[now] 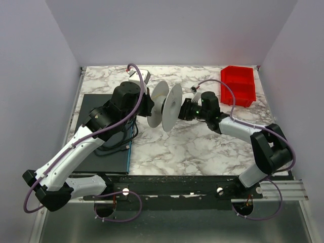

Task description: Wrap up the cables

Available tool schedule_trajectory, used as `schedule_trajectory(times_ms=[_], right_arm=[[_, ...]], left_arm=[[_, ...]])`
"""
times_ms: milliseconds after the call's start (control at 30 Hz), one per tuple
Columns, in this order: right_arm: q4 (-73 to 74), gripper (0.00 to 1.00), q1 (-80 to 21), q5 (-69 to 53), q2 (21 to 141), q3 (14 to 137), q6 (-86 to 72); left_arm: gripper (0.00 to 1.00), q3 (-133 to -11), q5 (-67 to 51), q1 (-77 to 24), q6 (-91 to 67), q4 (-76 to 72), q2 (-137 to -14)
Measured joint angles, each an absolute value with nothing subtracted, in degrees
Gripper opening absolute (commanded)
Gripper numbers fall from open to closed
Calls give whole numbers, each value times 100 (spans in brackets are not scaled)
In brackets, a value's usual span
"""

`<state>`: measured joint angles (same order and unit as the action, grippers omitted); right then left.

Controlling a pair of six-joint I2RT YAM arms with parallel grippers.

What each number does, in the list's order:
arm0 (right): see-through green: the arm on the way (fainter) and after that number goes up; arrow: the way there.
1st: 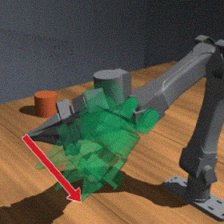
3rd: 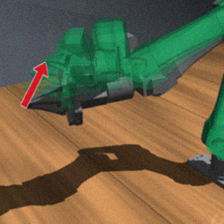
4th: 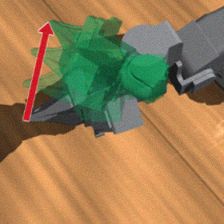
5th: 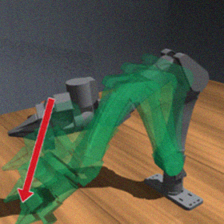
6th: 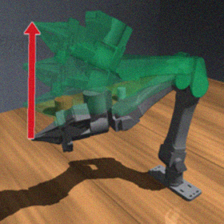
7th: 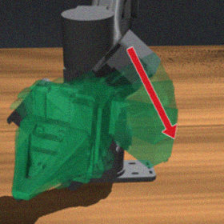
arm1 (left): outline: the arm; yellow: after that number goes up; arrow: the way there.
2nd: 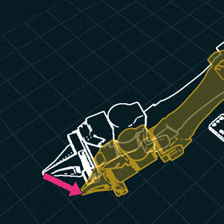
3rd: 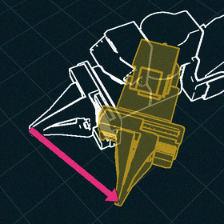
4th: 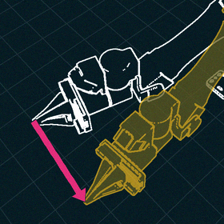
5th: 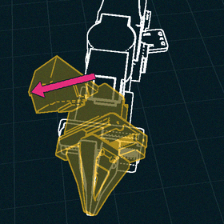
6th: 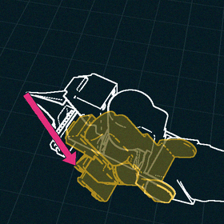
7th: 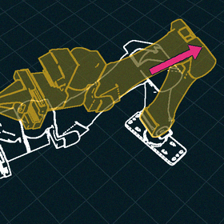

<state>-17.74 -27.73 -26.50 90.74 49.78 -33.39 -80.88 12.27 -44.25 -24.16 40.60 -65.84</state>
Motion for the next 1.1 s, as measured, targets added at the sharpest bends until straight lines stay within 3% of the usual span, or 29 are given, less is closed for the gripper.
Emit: schedule_trajectory(times_ms=[567, 833, 1100], right_arm=[[-2703, 24, -2773, -3098, 9205, 4451, -3968], [-2838, 9, -2775, -3072, 9107, 4132, -4209], [-2714, 5, -2976, -2794, 8858, 4112, -4329]], left_arm=[[0, -8044, 1861, -4425, -3109, 3776, -6591], [0, -7966, 2392, -4425, -3736, 3651, -6862], [0, -7887, 3089, -4425, -4567, 3559, -7559]])
